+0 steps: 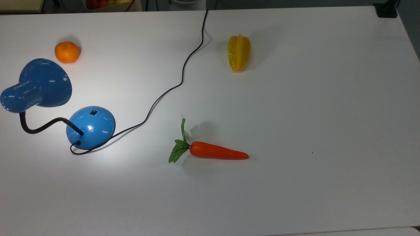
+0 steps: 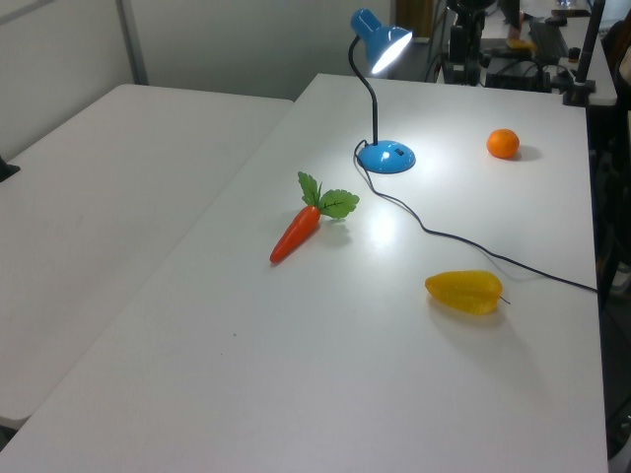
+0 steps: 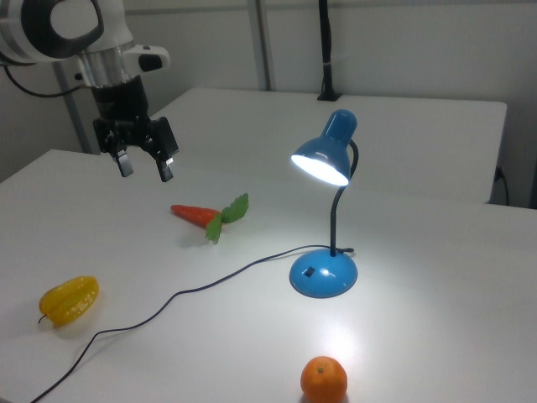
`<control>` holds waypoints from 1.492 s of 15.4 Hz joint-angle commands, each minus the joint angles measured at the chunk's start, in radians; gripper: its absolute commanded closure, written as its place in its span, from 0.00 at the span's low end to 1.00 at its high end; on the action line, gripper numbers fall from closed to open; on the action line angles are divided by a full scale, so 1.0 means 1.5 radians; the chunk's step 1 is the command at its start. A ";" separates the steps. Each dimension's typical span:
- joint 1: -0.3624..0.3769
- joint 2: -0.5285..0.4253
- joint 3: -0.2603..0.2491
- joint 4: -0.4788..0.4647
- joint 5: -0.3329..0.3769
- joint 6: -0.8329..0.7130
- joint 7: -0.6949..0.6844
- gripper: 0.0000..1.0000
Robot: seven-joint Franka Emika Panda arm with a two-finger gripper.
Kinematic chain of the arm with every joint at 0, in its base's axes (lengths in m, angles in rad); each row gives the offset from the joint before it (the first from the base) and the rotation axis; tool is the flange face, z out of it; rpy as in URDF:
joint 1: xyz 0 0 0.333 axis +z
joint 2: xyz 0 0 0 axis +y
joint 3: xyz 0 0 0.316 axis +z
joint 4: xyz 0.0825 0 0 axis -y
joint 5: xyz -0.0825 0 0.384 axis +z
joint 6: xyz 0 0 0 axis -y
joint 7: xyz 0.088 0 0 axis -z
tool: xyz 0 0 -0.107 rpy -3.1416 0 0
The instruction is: Turn off lamp
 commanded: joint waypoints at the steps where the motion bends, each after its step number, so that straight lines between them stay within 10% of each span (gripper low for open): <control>1: 0.002 -0.002 -0.001 0.000 0.009 -0.010 -0.003 0.00; 15: 0.006 0.005 0.001 0.001 0.048 0.009 0.037 0.00; 17: 0.006 0.005 0.001 0.001 0.047 0.009 0.036 0.21; 20: 0.004 0.005 0.001 0.001 0.047 0.008 0.037 0.89; 23: 0.005 0.005 0.001 0.000 0.047 0.007 0.036 1.00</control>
